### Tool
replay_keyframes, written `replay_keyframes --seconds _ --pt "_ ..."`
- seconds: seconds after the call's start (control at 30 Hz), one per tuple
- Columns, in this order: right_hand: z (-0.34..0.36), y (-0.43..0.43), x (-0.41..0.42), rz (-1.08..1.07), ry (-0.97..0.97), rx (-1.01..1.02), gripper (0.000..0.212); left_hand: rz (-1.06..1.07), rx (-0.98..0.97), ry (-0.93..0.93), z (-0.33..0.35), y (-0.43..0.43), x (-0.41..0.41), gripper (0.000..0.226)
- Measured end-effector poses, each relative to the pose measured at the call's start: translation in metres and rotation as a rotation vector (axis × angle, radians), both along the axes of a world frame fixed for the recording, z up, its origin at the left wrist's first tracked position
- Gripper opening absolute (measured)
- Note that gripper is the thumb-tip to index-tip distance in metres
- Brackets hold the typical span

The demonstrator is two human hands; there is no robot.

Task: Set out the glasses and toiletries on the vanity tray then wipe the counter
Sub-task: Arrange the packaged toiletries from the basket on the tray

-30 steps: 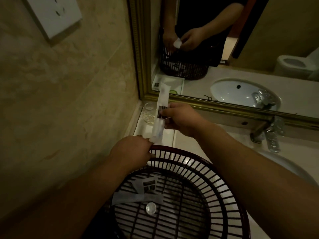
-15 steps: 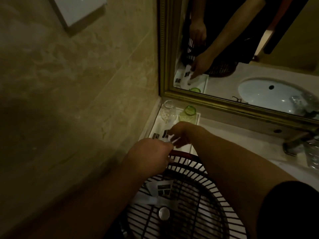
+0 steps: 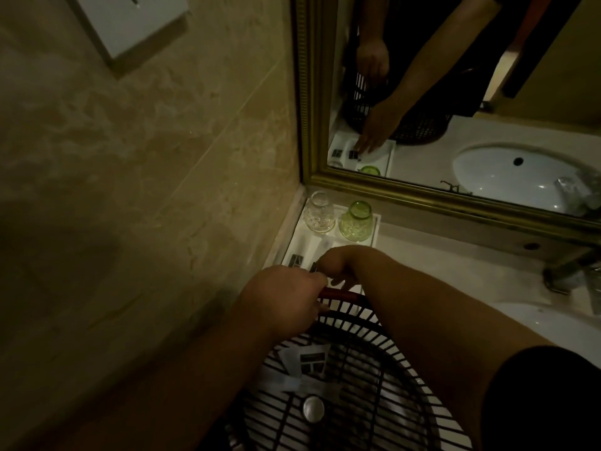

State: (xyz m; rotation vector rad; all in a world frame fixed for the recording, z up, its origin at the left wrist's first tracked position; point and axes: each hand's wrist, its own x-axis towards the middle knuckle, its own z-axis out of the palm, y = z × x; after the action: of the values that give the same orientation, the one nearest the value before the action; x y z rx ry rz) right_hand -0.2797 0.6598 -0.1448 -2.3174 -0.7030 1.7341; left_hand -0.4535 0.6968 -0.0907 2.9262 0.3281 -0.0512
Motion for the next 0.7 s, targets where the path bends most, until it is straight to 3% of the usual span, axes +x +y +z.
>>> replay_keyframes --seconds 0.7 --pt "0.004 0.004 -0.003 0.308 -0.123 -0.062 0.045 0.019 0.0 0.031 0.002 -0.001 0.0 0.03"
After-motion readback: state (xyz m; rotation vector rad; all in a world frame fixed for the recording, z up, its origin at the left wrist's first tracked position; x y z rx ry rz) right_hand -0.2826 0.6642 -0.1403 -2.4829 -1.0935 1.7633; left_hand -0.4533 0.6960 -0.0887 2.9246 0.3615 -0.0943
